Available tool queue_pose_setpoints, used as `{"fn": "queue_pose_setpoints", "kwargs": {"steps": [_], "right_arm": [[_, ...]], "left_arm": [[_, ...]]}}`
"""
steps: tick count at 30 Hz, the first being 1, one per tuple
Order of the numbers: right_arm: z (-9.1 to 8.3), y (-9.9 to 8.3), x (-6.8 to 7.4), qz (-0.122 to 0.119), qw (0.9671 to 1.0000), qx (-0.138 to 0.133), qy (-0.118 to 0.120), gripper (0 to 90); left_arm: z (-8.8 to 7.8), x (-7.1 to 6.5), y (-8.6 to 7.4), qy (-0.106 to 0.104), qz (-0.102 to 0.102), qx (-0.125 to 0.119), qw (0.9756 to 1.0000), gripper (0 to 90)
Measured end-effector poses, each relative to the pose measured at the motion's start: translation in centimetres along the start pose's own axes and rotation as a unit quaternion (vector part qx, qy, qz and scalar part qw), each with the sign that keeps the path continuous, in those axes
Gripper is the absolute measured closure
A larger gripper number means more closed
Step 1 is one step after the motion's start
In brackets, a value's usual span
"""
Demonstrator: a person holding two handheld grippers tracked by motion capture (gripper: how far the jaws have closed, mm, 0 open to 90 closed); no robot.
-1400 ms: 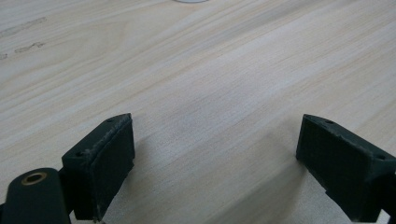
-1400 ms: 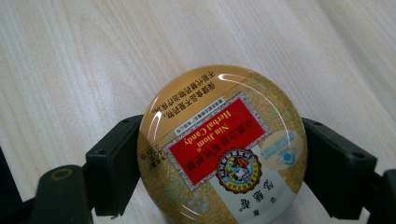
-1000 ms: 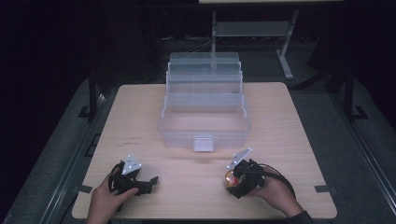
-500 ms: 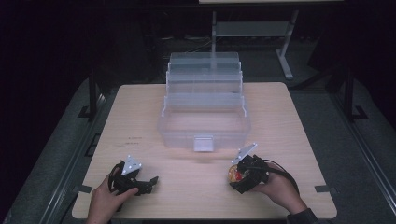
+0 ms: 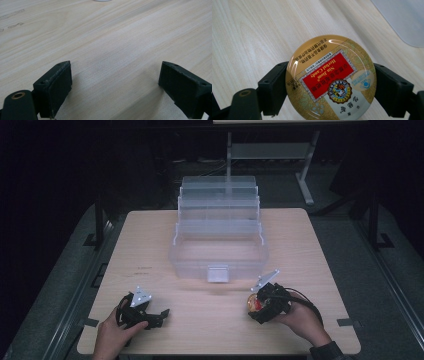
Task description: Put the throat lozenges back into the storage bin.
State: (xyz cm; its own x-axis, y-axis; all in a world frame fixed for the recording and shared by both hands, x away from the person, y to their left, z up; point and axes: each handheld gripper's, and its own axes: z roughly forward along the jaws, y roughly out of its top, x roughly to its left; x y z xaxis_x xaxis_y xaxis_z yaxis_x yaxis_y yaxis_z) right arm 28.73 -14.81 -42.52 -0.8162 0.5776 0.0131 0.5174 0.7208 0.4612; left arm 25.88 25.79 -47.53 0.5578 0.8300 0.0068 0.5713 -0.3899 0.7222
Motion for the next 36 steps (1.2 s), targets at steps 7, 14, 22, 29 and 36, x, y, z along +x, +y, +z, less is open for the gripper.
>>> {"fn": "queue_pose_setpoints", "kwargs": {"steps": [7, 14, 22, 29, 36], "right_arm": [[-0.4, 0.0, -0.5, 0.008, 1.0, -0.004, -0.003, 19.5], [-0.8, 0.0, -1.0, 0.018, 0.9998, -0.006, -0.011, 19.5], [-1.6, 0.0, -1.8, 0.027, 0.9993, -0.015, -0.021, 19.6], [-1.9, 0.1, -2.1, 0.029, 0.9992, -0.014, -0.022, 19.6], [-2.2, 0.1, -2.6, 0.036, 0.999, -0.014, -0.022, 19.6]], "left_arm": [[0.0, 0.0, 0.0, 0.0, 0.0, 0.0, 1.0, 10.6], [0.0, 0.0, 0.0, 0.0, 0.001, 0.001, 1.0, 10.6], [0.0, 0.0, 0.0, 0.0, 0.0, 0.0, 1.0, 10.6], [0.0, 0.0, 0.0, 0.0, 0.0, 0.001, 1.0, 10.6], [0.0, 0.0, 0.0, -0.001, 0.001, 0.002, 1.0, 10.6]]}}
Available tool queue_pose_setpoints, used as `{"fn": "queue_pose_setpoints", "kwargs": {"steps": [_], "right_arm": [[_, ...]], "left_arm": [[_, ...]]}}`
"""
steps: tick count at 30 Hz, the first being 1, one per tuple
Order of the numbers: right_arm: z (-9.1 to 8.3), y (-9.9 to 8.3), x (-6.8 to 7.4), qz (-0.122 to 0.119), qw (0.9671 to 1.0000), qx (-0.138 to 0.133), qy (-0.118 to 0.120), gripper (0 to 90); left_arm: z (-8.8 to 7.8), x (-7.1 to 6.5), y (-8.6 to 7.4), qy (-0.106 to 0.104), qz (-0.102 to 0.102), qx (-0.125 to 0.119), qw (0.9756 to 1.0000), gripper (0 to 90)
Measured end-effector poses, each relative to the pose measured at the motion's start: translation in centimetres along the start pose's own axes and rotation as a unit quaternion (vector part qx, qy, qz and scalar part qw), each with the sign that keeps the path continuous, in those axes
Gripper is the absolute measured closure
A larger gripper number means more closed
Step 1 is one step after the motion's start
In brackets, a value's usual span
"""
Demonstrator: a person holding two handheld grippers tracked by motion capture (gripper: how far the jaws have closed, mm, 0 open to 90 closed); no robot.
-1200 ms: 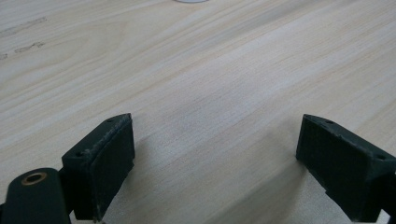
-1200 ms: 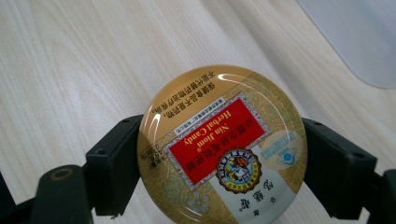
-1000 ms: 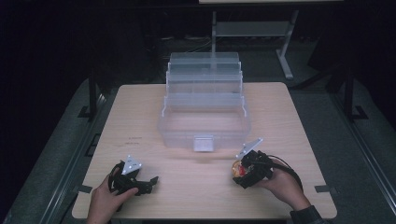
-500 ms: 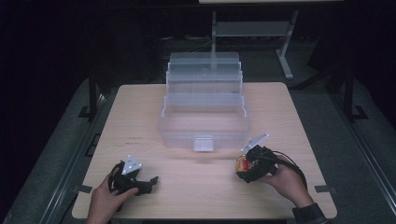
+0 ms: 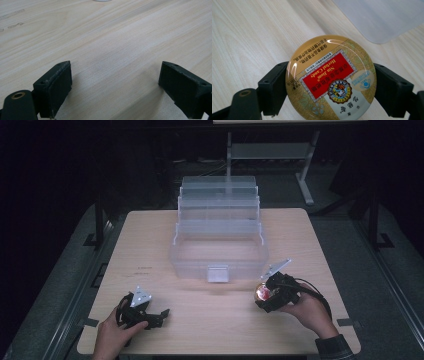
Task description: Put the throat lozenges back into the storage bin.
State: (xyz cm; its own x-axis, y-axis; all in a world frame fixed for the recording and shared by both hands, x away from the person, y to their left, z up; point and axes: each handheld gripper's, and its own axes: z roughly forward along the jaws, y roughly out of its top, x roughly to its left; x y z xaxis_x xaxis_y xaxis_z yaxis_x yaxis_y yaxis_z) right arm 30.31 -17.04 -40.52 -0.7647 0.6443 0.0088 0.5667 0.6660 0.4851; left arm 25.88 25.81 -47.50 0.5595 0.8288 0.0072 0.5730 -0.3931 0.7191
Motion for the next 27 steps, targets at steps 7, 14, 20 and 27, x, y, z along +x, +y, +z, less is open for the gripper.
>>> {"fn": "queue_pose_setpoints", "kwargs": {"steps": [7, 14, 20, 27], "right_arm": [[-0.6, 0.2, -0.6, 0.005, 1.0, -0.005, -0.005, 19.6], [-1.1, 0.5, -1.1, 0.007, 0.9999, -0.005, -0.011, 19.5], [-1.6, 0.8, -1.4, 0.008, 0.9999, -0.006, -0.014, 19.6], [-2.1, 1.2, -1.7, 0.007, 0.9998, -0.007, -0.017, 19.6]], "left_arm": [[0.0, 0.0, 0.0, 0.001, 0.001, 0.0, 1.0, 10.6], [0.0, 0.0, 0.0, 0.0, 0.0, 0.0, 1.0, 10.6], [0.0, 0.0, 0.0, 0.001, 0.001, 0.0, 1.0, 10.6], [0.0, 0.0, 0.0, 0.001, 0.002, 0.0, 1.0, 10.6]]}}
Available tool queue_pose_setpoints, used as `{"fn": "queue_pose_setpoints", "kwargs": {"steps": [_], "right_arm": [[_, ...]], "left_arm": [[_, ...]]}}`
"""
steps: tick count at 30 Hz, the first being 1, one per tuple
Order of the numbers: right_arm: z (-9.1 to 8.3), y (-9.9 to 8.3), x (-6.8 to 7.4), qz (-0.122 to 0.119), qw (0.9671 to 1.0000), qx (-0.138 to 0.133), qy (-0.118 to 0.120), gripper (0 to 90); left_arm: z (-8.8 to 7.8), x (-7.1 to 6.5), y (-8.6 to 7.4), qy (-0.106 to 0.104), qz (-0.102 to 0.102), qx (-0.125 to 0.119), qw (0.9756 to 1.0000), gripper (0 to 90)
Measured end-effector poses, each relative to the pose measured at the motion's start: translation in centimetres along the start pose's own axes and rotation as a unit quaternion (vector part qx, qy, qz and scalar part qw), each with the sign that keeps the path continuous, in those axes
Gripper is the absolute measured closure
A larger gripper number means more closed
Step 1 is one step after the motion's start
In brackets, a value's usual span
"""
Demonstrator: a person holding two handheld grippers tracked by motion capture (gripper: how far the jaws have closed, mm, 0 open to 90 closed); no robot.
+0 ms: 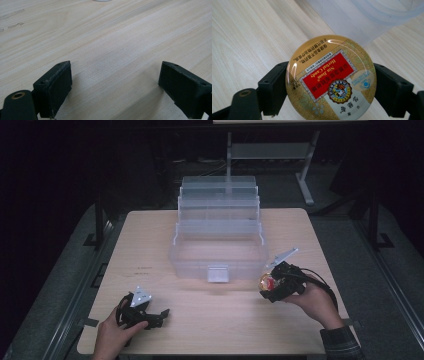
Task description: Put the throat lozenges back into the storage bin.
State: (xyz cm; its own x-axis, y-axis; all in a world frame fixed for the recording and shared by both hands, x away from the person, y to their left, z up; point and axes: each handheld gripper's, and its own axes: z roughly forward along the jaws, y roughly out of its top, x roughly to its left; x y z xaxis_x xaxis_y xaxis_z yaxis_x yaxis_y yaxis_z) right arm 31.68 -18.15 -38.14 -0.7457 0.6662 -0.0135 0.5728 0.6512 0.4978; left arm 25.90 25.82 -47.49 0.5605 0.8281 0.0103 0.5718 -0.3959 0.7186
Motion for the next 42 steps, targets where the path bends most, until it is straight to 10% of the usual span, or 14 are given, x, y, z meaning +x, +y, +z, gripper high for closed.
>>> {"fn": "queue_pose_setpoints", "kwargs": {"steps": [42], "right_arm": [[-2.4, 3.7, -2.9, 0.017, 0.9991, -0.029, -0.024, 19.6]], "left_arm": [[0.0, 0.0, 0.0, 0.0, -0.001, -0.001, 1.0, 10.6]]}}
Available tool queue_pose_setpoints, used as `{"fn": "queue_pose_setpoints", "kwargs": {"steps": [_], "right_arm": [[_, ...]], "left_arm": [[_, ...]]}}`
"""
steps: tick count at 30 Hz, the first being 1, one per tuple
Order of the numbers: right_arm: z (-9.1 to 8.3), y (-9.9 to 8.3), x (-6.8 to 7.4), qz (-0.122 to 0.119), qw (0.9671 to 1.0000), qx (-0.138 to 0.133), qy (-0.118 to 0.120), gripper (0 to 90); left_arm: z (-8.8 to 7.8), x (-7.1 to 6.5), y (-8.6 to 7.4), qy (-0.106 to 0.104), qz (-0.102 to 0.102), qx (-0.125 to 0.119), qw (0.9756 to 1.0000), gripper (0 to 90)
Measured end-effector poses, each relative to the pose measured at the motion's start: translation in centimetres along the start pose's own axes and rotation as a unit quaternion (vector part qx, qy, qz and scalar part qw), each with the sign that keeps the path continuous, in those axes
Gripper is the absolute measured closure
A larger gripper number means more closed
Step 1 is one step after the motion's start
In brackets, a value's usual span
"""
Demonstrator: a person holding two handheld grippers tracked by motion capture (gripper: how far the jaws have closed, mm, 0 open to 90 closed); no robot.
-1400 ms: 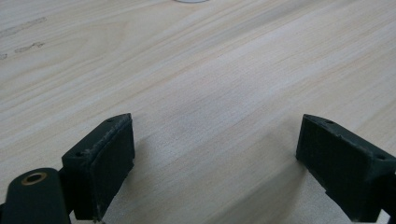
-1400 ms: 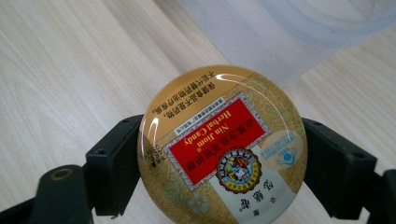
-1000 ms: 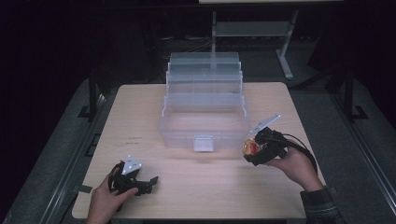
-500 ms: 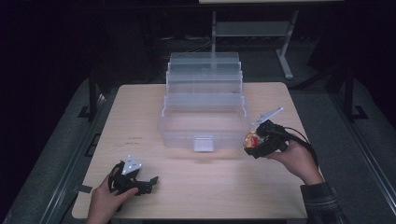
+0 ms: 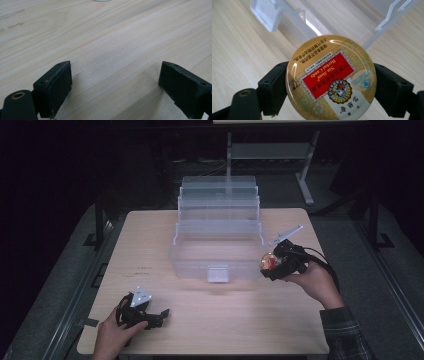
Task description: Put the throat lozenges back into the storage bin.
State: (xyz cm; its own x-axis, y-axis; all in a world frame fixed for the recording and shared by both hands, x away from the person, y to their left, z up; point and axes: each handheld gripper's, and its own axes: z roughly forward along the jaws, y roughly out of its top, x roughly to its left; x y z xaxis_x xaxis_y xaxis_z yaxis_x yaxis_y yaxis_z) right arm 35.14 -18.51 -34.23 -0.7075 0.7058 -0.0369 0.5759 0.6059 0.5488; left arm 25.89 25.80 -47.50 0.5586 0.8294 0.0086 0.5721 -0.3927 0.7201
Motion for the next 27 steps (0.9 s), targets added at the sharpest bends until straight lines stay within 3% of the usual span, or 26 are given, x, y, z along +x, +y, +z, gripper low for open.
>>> {"fn": "queue_pose_setpoints", "kwargs": {"steps": [27], "right_arm": [[1.7, 3.9, -1.9, 0.008, 1.0, 0.005, -0.001, 19.5]], "left_arm": [[0.0, 0.0, 0.0, -0.001, 0.0, 0.001, 1.0, 10.6]]}}
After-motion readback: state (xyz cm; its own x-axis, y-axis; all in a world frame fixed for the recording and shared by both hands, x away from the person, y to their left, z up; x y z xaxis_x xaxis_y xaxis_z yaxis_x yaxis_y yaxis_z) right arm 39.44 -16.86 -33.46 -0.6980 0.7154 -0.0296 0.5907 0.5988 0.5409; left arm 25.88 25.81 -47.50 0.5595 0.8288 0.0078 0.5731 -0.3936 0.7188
